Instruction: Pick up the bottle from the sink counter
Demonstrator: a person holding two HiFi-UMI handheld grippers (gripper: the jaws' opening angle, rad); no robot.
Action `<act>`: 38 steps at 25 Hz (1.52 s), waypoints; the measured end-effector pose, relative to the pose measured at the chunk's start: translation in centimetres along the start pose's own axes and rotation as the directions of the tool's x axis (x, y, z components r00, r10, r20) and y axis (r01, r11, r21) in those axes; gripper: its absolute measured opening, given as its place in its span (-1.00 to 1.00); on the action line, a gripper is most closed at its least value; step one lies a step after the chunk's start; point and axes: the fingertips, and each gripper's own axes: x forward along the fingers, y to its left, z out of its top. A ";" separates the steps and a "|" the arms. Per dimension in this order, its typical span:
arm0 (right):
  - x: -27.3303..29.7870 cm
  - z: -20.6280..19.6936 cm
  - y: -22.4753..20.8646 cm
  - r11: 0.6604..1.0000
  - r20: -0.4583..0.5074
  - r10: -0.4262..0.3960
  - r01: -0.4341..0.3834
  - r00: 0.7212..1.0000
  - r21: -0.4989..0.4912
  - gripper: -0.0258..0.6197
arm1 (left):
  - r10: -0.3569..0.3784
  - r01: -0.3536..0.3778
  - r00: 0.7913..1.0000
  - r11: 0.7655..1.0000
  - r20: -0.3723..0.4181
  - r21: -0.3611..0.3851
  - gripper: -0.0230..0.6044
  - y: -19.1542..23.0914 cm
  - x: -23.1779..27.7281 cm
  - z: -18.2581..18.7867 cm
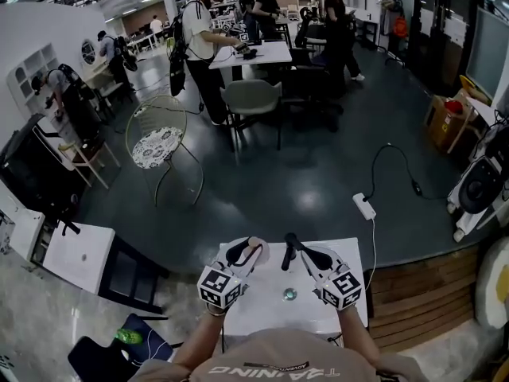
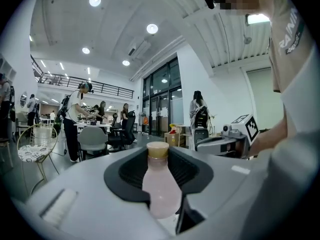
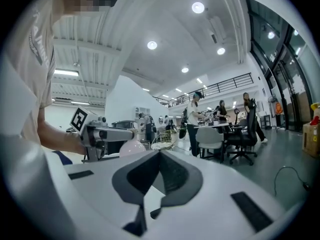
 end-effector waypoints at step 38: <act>0.1 -1.0 -0.6 0.999 -0.035 -0.023 0.023 0.999 0.025 -0.90 | 0.035 -0.034 0.999 0.999 0.025 -0.021 -0.52 1.6 -0.6 0.3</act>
